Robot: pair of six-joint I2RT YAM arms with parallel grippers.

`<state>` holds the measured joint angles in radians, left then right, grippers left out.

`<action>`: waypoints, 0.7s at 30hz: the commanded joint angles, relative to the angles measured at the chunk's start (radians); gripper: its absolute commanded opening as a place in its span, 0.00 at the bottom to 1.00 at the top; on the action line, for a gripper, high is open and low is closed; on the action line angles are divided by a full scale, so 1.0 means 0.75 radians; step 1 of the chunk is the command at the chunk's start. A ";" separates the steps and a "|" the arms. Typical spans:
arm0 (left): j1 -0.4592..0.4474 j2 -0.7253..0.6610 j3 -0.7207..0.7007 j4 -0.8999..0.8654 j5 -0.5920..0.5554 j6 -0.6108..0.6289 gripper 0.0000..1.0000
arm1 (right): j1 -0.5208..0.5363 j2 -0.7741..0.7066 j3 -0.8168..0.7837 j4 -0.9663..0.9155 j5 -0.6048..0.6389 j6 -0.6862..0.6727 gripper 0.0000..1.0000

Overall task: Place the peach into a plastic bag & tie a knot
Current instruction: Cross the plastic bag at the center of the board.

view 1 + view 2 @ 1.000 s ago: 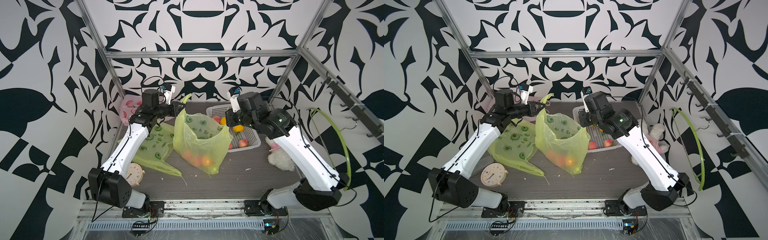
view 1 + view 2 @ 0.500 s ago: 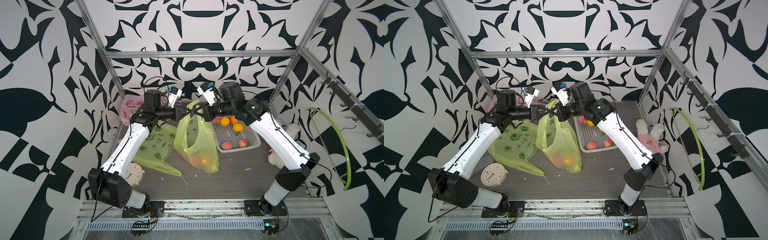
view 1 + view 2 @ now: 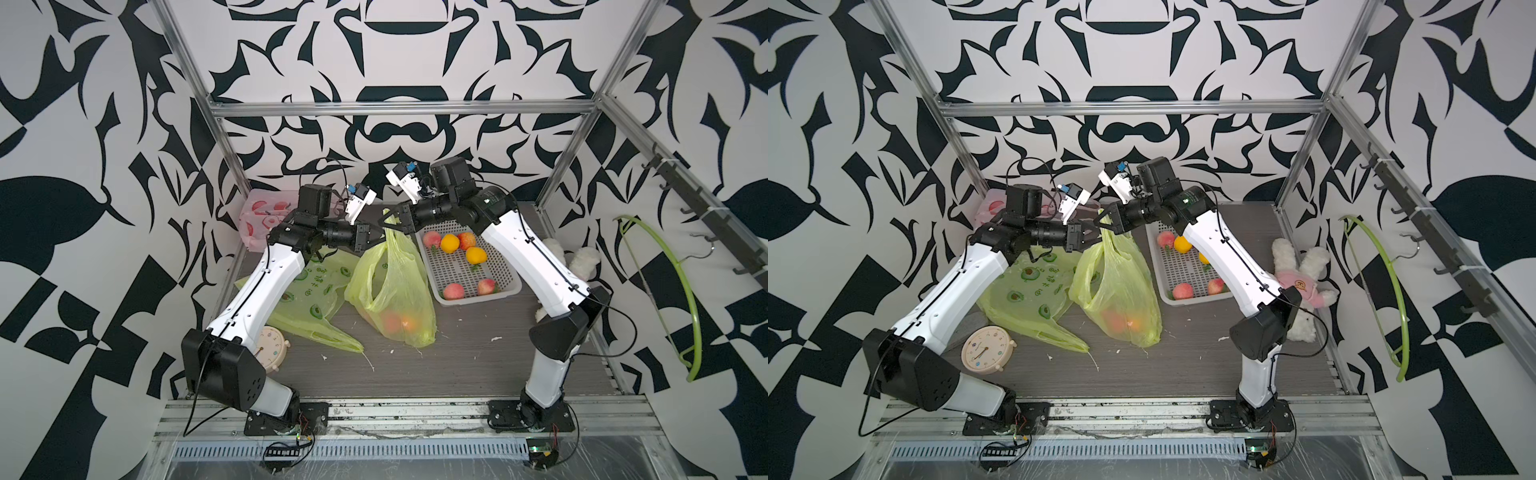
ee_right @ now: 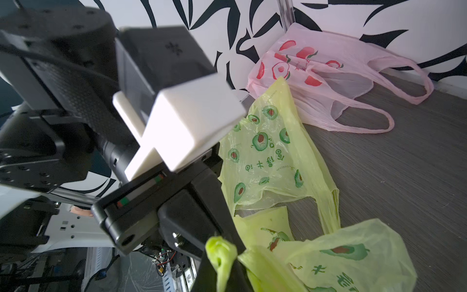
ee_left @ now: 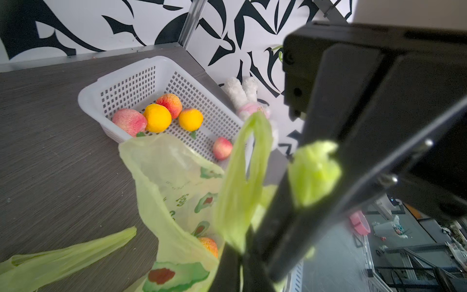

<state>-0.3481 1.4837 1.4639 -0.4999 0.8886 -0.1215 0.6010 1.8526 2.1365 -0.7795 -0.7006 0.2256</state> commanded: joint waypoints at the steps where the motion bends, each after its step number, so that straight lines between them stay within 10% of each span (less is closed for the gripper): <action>1: -0.004 0.026 0.063 -0.076 0.082 0.068 0.00 | -0.018 0.017 0.096 -0.043 -0.111 -0.012 0.00; 11: -0.003 0.077 0.136 -0.172 0.118 0.133 0.11 | -0.058 0.077 0.142 -0.089 -0.225 -0.032 0.00; 21: 0.000 0.105 0.175 -0.223 0.180 0.160 0.47 | -0.080 0.099 0.178 -0.164 -0.287 -0.102 0.00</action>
<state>-0.3489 1.5589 1.5646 -0.6376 0.9688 -0.0231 0.5434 1.9453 2.2261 -0.8864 -0.8795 0.1890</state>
